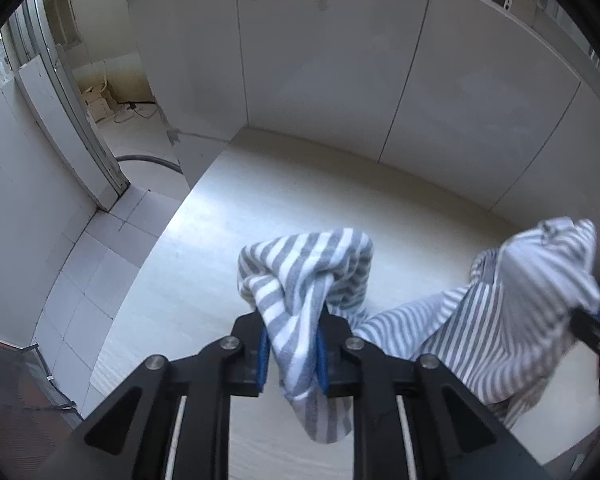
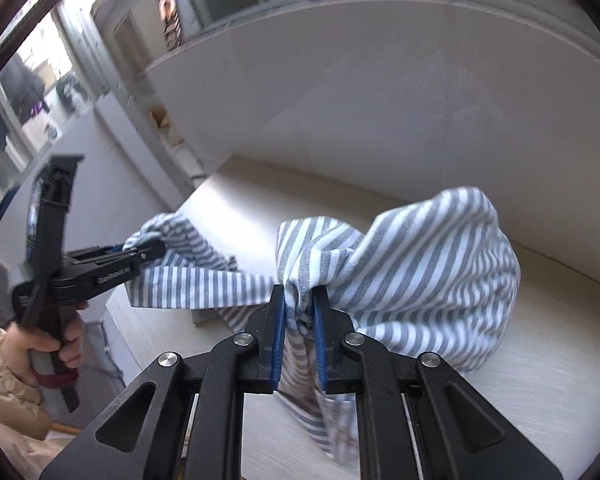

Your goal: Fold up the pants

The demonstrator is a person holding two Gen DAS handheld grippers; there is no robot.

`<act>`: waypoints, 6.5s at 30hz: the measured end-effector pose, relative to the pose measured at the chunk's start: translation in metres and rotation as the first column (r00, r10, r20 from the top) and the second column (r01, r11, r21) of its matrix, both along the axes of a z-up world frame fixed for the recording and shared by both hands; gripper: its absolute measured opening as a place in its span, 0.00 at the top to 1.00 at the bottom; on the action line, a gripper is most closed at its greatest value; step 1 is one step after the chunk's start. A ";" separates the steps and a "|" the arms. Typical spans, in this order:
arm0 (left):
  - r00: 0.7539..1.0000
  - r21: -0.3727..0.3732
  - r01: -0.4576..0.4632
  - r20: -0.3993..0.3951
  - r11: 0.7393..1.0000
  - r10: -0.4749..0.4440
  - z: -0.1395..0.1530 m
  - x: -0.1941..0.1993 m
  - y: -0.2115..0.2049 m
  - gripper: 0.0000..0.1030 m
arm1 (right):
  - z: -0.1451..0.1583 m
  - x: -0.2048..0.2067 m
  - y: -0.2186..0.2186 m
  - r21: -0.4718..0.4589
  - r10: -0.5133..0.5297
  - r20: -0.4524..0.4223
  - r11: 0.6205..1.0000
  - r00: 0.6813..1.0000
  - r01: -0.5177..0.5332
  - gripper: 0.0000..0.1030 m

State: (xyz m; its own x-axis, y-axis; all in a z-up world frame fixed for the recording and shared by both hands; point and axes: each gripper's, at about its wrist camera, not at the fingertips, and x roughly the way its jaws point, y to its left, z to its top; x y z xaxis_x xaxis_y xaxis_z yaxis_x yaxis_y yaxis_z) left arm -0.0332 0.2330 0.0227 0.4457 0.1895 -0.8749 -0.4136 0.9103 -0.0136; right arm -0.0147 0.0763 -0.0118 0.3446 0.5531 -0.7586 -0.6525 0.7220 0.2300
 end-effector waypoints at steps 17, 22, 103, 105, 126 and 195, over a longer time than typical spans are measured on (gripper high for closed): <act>0.975 -0.069 0.219 0.047 0.973 -0.217 0.017 -0.013 -0.016 0.48 | 0.009 -0.026 -0.015 -0.080 -0.163 0.051 0.983 0.985 0.166 0.55; 0.933 -0.114 0.359 0.086 0.926 -0.350 0.020 0.001 -0.048 0.42 | 0.011 -0.021 -0.057 -0.089 -0.284 0.035 0.954 0.958 0.286 0.45; 0.938 -0.054 0.318 -0.126 0.947 -0.322 -0.082 0.045 -0.088 0.40 | -0.017 0.010 -0.338 -0.250 -0.771 0.015 0.614 0.637 0.748 0.91; 0.939 -0.043 0.322 -0.111 0.946 -0.325 -0.080 0.044 -0.088 0.55 | -0.017 0.011 -0.338 -0.250 -0.769 0.016 0.615 0.638 0.748 0.91; 0.827 -0.089 0.516 0.309 0.852 -0.469 0.090 0.048 -0.127 0.87 | 0.010 -0.004 -0.373 -0.144 -0.794 0.044 0.596 0.606 0.790 0.91; 0.707 -0.194 0.705 0.267 0.682 -0.655 0.001 0.016 -0.161 0.39 | 0.047 0.015 -0.099 0.155 -0.069 -0.159 0.983 0.985 0.094 0.95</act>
